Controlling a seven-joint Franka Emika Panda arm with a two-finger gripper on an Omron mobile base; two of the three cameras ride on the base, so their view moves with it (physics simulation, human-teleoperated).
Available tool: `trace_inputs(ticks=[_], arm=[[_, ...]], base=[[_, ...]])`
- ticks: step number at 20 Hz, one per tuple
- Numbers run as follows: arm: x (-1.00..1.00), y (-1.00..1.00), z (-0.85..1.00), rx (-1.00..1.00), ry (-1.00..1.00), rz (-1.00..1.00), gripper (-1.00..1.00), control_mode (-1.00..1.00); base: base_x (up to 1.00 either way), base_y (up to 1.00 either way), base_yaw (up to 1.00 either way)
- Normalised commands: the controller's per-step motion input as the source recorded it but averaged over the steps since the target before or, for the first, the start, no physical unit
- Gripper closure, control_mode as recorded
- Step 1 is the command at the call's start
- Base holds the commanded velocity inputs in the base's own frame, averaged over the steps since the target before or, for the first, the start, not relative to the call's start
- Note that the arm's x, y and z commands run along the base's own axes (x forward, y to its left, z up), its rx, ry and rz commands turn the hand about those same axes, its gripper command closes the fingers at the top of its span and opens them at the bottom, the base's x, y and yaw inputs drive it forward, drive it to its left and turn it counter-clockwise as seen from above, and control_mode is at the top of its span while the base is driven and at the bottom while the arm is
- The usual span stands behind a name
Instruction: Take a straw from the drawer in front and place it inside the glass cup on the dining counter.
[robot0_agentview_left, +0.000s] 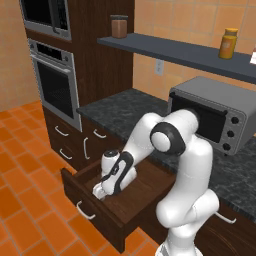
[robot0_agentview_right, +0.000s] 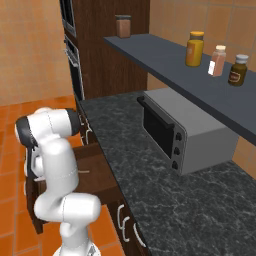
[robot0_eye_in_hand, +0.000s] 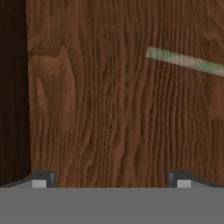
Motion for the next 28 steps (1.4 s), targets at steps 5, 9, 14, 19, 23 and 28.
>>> trace_inputs(ticks=[5,9,14,19,23,28], arm=[[-0.55,0.80,0.25,0.01,0.00,0.00,-1.00,-1.00],[0.11,-0.26,0.54,-0.01,-0.04,0.00,-1.00,-1.00],[0.39,-0.59,0.30,-0.03,0.00,0.02,-1.00,-1.00],[0.32,-0.26,-0.01,-0.04,0.00,0.17,-1.00,-1.00],[0.35,-0.07,-0.02,-0.04,0.00,0.25,-1.00,-1.00],[0.33,0.12,-0.19,-0.07,0.00,0.25,-1.00,-1.00]], base=[[0.00,0.00,0.00],[0.00,0.00,0.00],[0.00,0.00,0.00],[0.00,0.00,0.00],[0.00,0.00,0.00],[0.00,0.00,0.00]])
